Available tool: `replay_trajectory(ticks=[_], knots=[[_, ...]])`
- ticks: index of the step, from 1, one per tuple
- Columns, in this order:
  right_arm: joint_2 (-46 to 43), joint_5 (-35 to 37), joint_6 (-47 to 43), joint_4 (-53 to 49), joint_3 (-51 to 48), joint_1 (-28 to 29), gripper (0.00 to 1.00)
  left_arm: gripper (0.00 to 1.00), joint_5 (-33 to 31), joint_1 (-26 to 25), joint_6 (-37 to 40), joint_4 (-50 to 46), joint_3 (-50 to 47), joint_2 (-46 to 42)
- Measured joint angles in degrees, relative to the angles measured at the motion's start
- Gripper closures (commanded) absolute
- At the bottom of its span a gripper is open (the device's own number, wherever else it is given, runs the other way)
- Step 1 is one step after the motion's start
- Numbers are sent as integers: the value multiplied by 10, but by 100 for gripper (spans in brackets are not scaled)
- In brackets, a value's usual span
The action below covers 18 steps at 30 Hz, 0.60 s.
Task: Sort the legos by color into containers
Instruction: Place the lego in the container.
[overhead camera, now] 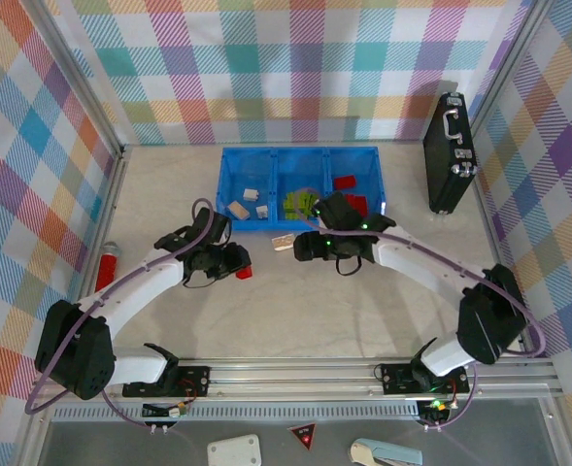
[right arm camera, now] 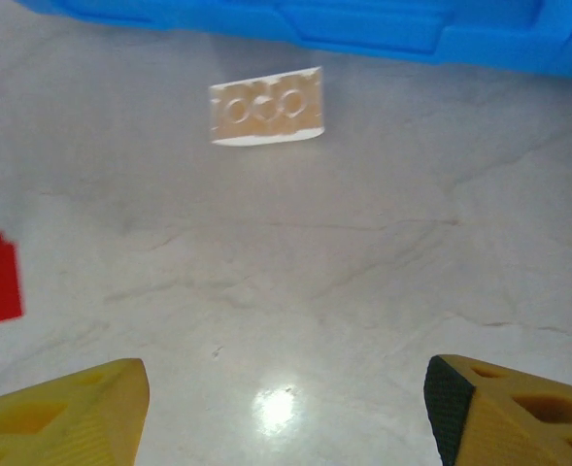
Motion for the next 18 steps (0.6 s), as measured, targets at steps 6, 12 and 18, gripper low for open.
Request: replay_trajectory(ticks=[6, 12, 18], knots=[[-68, -52, 10, 91, -59, 0, 23, 68, 50, -12, -70, 81, 33, 9], [-89, -90, 9, 170, -81, 0, 22, 68, 91, -25, -143, 173, 62, 34], [-89, -107, 9, 211, -84, 0, 24, 68, 116, -45, -201, 239, 72, 57]])
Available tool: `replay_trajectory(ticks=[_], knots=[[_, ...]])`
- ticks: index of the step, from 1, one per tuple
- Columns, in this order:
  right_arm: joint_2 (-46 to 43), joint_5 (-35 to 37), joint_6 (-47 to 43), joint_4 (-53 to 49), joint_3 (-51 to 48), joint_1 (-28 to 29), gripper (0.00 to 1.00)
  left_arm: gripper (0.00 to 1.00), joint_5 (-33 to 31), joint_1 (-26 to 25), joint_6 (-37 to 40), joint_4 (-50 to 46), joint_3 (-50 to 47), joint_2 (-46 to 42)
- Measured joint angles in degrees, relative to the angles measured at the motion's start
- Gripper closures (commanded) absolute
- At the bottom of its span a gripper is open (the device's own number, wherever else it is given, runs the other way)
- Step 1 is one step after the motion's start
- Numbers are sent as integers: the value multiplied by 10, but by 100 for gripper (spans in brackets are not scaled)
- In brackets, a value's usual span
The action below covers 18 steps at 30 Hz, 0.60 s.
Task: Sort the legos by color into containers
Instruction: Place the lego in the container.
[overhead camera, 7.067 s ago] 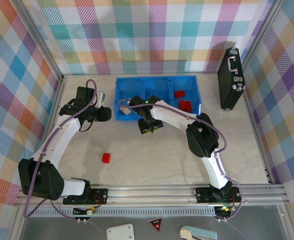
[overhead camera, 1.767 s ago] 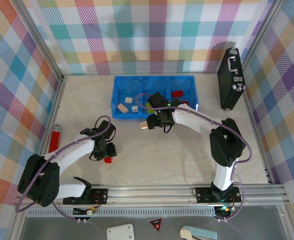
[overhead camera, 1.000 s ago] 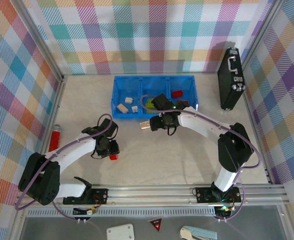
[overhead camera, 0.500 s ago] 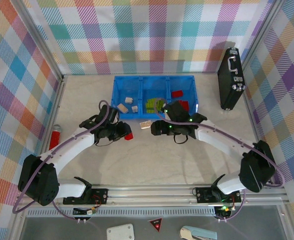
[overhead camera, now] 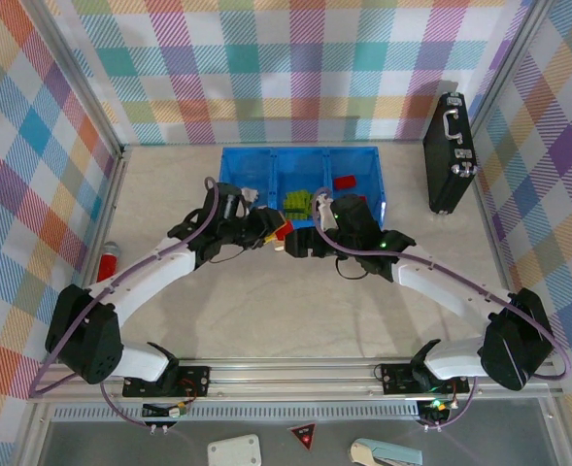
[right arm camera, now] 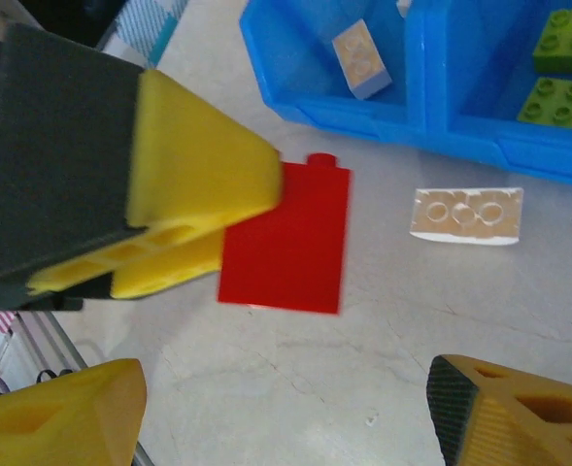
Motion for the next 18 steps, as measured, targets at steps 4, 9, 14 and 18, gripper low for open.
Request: replay_trajectory(ticks=[4, 9, 14, 18], knots=[[0, -1, -2, 14, 0, 0, 31, 68, 12, -11, -27, 32, 9, 11], [0, 9, -4, 14, 0, 0, 41, 68, 21, -23, -49, 59, 10, 17], [0, 37, -4, 14, 0, 0, 46, 67, 23, -29, -58, 67, 13, 17], [0, 67, -6, 14, 0, 0, 51, 67, 23, -31, -60, 67, 13, 17]])
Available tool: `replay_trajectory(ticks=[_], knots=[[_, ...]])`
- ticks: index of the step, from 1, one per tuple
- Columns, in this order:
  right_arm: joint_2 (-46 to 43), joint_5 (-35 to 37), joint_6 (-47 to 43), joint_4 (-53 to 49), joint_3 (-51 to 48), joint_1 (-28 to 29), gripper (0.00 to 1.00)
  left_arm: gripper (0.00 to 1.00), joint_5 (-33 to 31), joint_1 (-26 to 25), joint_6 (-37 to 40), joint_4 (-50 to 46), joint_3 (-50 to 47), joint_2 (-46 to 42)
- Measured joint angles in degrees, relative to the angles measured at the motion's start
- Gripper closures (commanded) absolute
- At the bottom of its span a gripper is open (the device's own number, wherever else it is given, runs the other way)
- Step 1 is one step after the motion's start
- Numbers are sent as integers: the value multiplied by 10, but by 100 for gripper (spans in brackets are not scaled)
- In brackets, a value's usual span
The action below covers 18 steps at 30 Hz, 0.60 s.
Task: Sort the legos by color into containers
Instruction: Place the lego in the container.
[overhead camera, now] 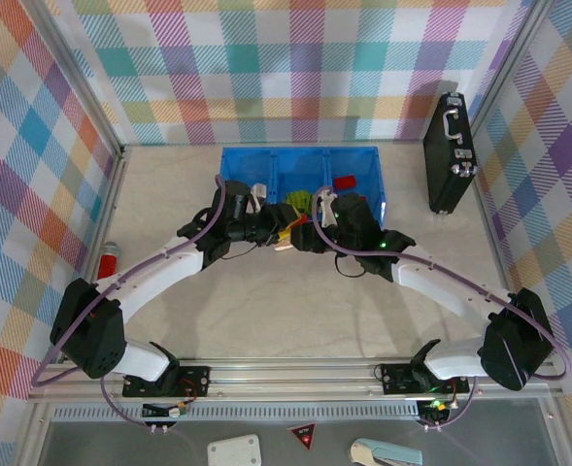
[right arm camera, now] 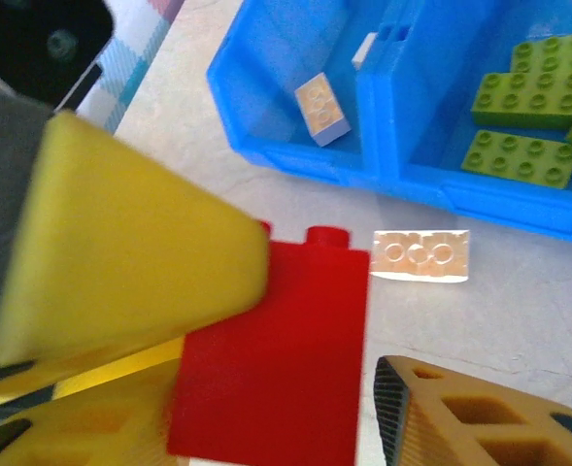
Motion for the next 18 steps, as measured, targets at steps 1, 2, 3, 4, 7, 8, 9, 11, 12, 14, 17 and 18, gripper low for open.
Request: replay_trajectory(ticks=[1, 2, 3, 4, 7, 8, 9, 11, 12, 14, 17, 18], knots=[[0, 4, -2, 0, 0, 0, 52, 67, -1, 0, -1, 0, 0, 0], [0, 8, -5, 0, 0, 0, 53, 67, -1, 0, -2, 1, 0, 0], [0, 11, -7, 0, 0, 1, 55, 67, -1, 0, -2, 1, 0, 0], [-1, 14, -9, 0, 0, 1, 57, 66, -1, -1, -2, 1, 0, 0], [-2, 14, -13, 0, 2, 2, 61, 64, -1, -1, -4, 4, 0, 0], [-2, 14, -14, 0, 3, 2, 61, 63, -2, -1, -4, 7, 0, 0], [-2, 14, -16, 0, 4, 1, 61, 62, -3, -1, -4, 9, 0, 0], [-3, 16, -19, -1, 5, 1, 61, 58, -4, -1, -6, 12, -1, 0], [-4, 19, -22, -3, 5, 0, 61, 57, -4, -1, -7, 12, -1, 0], [-5, 28, -24, -12, 5, -5, 61, 55, -4, -1, -8, 12, -2, 0], [-7, 38, -29, -28, 5, -21, 61, 54, -5, -1, -4, 12, -3, 0], [-7, 40, -31, -32, 5, -27, 60, 54, -5, -1, -2, 11, -4, 0]])
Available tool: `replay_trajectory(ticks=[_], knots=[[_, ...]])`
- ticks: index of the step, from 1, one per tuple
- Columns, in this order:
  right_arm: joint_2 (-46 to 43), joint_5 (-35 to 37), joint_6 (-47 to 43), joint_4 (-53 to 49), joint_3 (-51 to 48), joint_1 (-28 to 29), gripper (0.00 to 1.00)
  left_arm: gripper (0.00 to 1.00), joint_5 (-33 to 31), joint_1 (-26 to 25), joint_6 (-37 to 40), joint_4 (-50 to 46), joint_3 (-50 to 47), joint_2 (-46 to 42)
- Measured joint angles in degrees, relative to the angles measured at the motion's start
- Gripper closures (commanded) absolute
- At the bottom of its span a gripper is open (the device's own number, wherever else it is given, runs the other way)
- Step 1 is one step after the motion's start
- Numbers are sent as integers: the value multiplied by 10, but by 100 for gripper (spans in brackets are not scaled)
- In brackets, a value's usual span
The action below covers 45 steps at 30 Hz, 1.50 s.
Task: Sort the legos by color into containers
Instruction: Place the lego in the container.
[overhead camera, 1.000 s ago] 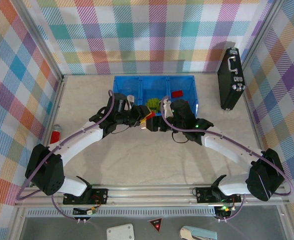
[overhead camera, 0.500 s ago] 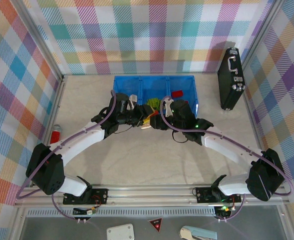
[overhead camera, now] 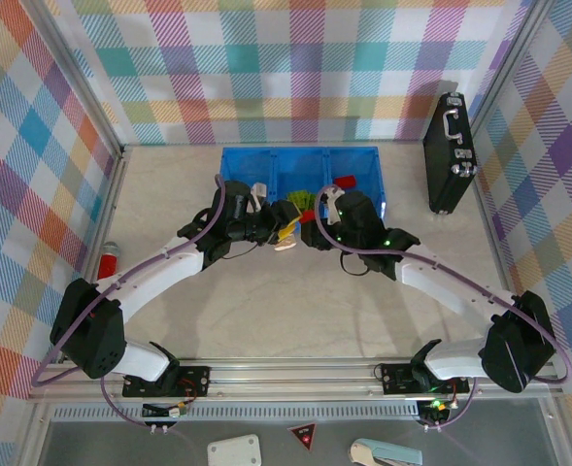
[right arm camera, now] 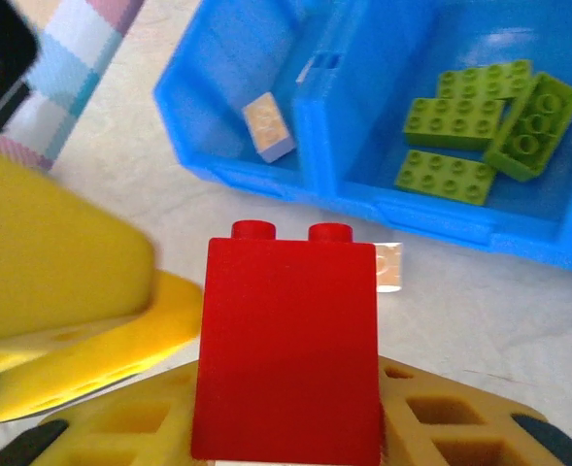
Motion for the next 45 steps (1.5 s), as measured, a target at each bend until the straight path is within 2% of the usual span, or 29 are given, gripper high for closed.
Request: replay_trajectory(ticks=[8, 16, 23, 34, 45], knots=[[15, 11, -34, -54, 11, -76, 60, 54, -21, 0, 38, -45, -1, 0], [97, 13, -72, -99, 60, -158, 60, 54, -56, 0, 98, -120, -1, 0], [186, 10, -96, -119, 128, -203, 60, 54, -75, 0, 132, -161, -1, 0], [296, -12, -103, -132, 207, -229, 60, 54, -91, 0, 172, -210, -1, 0], [335, -38, -103, -139, 221, -229, 60, 53, -101, 0, 195, -241, -1, 0]])
